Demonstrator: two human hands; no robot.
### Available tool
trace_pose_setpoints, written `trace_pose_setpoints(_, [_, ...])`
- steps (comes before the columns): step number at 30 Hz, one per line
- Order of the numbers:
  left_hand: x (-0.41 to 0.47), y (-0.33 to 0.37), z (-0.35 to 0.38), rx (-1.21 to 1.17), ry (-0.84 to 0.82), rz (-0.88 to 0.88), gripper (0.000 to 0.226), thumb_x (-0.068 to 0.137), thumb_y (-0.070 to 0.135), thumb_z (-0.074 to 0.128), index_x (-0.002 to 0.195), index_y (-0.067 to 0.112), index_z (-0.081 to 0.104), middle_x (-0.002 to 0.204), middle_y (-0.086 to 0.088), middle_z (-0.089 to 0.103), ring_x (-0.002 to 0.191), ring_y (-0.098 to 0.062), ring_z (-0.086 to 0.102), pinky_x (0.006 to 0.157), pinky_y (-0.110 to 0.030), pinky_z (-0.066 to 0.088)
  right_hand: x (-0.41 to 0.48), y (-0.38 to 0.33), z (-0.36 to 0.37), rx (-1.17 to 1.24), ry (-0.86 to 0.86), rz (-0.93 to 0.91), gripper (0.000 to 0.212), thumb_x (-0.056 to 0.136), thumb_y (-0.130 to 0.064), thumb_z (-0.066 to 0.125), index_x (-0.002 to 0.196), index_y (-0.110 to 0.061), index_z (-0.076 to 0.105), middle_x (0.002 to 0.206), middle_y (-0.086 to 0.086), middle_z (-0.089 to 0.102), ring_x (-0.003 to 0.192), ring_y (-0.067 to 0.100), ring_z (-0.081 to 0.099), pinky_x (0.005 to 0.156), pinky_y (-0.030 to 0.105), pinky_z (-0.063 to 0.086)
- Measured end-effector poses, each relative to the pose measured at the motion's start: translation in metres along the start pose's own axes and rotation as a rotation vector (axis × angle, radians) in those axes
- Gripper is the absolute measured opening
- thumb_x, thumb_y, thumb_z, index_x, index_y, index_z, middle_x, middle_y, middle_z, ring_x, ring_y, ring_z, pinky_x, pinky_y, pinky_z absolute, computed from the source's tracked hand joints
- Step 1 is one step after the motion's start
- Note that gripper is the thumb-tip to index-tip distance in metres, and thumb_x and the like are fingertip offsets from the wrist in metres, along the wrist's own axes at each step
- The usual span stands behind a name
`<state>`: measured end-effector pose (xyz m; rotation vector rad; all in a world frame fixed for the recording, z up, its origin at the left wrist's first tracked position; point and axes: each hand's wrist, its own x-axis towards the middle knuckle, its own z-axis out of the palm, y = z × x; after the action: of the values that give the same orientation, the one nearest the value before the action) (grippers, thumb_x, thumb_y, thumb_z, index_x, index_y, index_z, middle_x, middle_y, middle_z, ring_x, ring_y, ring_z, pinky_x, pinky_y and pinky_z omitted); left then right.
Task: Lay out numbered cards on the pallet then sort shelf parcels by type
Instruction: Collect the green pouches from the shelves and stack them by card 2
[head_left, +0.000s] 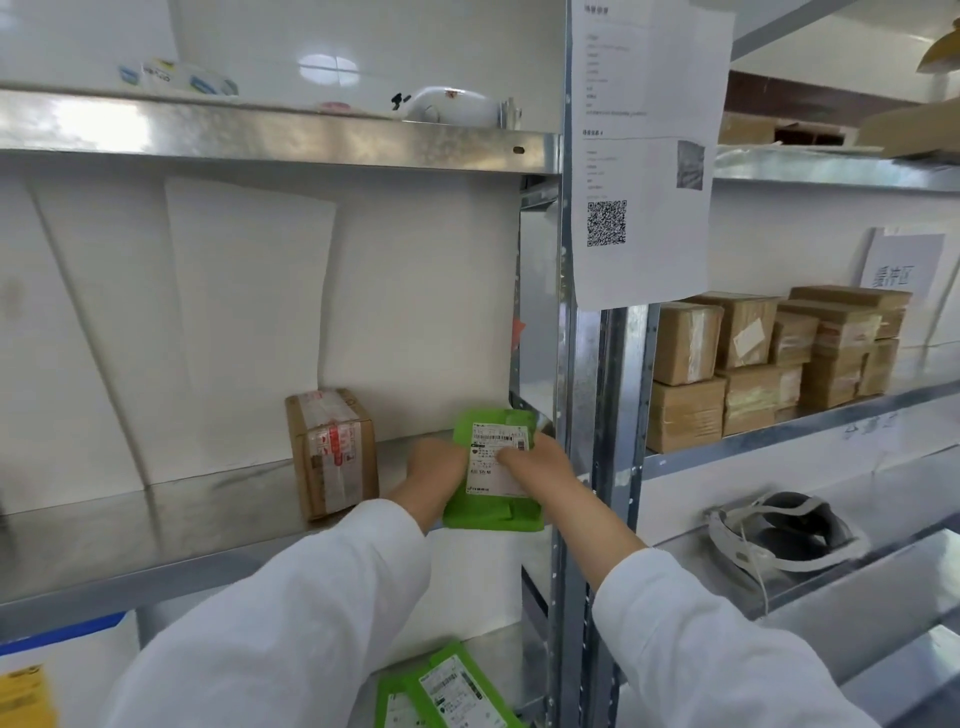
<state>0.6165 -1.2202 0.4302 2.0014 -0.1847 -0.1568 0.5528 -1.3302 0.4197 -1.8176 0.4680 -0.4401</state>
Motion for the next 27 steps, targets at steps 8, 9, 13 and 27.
trace_pose_setpoints(8, [-0.029, -0.010, -0.005, -0.341, 0.145, 0.103, 0.022, 0.089, 0.013, 0.061, 0.071, 0.018, 0.072, 0.073, -0.004, 0.070, 0.076, -0.024, 0.068, 0.078, -0.037, 0.056, -0.027, 0.004, -0.004, 0.137, 0.035, -0.178, 0.055, 0.088, 0.006, 0.040, 0.128, -0.029, 0.055, 0.112, -0.006, 0.065, 0.102, 0.012, 0.061, 0.075, 0.019, 0.050])
trace_pose_setpoints(9, [-0.034, -0.009, -0.008, -0.391, 0.138, 0.130, 0.016, 0.091, 0.013, 0.062, 0.081, 0.016, 0.074, 0.072, 0.001, 0.069, 0.073, -0.020, 0.066, 0.078, -0.033, 0.056, -0.031, 0.004, -0.005, 0.159, 0.043, -0.201, 0.057, 0.089, 0.006, 0.040, 0.128, -0.032, 0.055, 0.110, -0.008, 0.065, 0.102, 0.011, 0.062, 0.078, 0.020, 0.050])
trace_pose_setpoints(13, [-0.053, -0.004, -0.021, -0.470, 0.172, 0.214, 0.011, 0.089, 0.014, 0.065, 0.096, 0.014, 0.074, 0.076, 0.006, 0.070, 0.075, -0.013, 0.067, 0.080, -0.029, 0.056, -0.047, -0.007, -0.014, 0.402, -0.060, -0.149, 0.057, 0.089, 0.009, 0.047, 0.126, -0.033, 0.059, 0.111, -0.006, 0.070, 0.096, 0.011, 0.067, 0.074, 0.025, 0.055])
trace_pose_setpoints(27, [-0.160, -0.015, -0.132, -0.757, 0.278, 0.433, 0.006, 0.081, 0.019, 0.077, 0.086, 0.022, 0.074, 0.070, 0.012, 0.073, 0.065, -0.001, 0.069, 0.063, -0.017, 0.055, -0.163, -0.074, 0.037, 0.487, -0.102, -0.414, 0.057, 0.098, 0.001, 0.045, 0.144, -0.033, 0.042, 0.137, -0.011, 0.056, 0.116, 0.007, 0.060, 0.097, 0.031, 0.051])
